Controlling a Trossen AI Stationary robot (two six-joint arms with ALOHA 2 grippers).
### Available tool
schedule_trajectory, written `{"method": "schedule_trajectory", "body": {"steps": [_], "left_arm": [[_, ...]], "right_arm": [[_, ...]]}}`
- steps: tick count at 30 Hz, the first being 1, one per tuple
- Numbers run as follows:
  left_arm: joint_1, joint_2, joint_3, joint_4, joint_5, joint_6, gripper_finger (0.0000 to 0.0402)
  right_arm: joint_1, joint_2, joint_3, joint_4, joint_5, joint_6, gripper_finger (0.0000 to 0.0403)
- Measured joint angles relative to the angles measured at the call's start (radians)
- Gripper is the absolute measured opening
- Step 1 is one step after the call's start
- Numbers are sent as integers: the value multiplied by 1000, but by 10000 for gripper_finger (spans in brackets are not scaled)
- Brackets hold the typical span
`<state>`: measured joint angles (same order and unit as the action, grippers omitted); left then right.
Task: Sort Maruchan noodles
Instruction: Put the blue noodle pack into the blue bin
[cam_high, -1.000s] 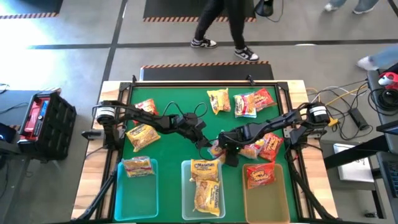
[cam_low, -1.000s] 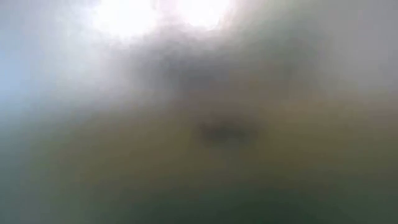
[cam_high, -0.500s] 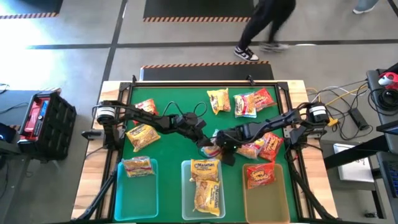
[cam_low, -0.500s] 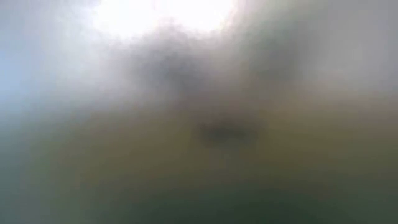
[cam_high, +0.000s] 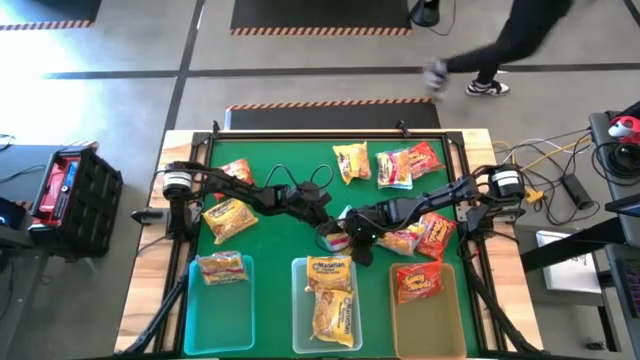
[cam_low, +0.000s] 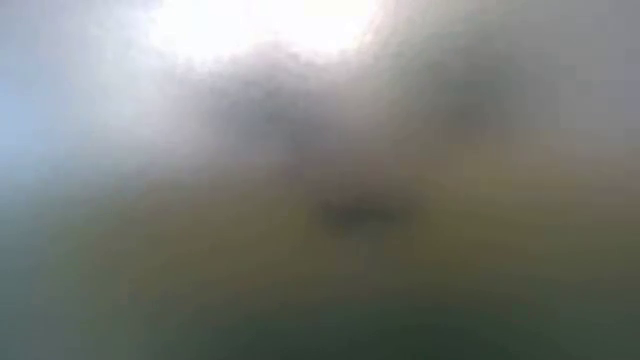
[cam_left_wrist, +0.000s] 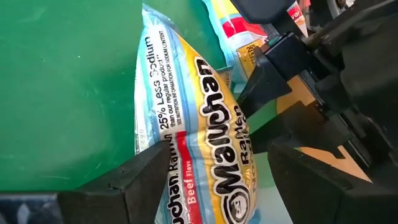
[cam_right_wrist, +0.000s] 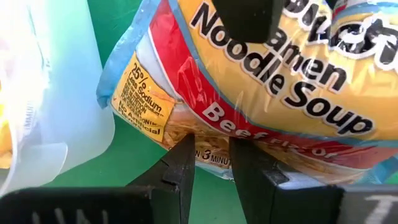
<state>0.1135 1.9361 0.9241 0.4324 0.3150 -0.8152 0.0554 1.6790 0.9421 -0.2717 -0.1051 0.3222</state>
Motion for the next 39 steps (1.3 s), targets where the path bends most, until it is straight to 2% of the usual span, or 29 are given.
{"method": "schedule_trajectory", "body": {"steps": [6, 11, 15, 20, 27, 39], "left_arm": [[0, 2, 0, -3, 21, -4, 253], [0, 2, 0, -40, 30, -14, 219], [11, -3, -1, -68, 116, -5, 191], [60, -54, -3, -97, 165, 12, 183], [83, -80, -3, -224, 174, 44, 186], [65, -80, -3, -111, 224, 5, 247]], "right_arm": [[-3, -1, 0, 3, -3, -10, 93], [-3, -1, 0, 12, -4, -21, 93], [-3, -1, 0, 8, -8, -20, 93], [-4, -1, -7, -26, 1, -20, 93], [-4, -1, -11, -32, 1, -23, 93], [-4, -1, -12, -32, 0, -35, 93]]}}
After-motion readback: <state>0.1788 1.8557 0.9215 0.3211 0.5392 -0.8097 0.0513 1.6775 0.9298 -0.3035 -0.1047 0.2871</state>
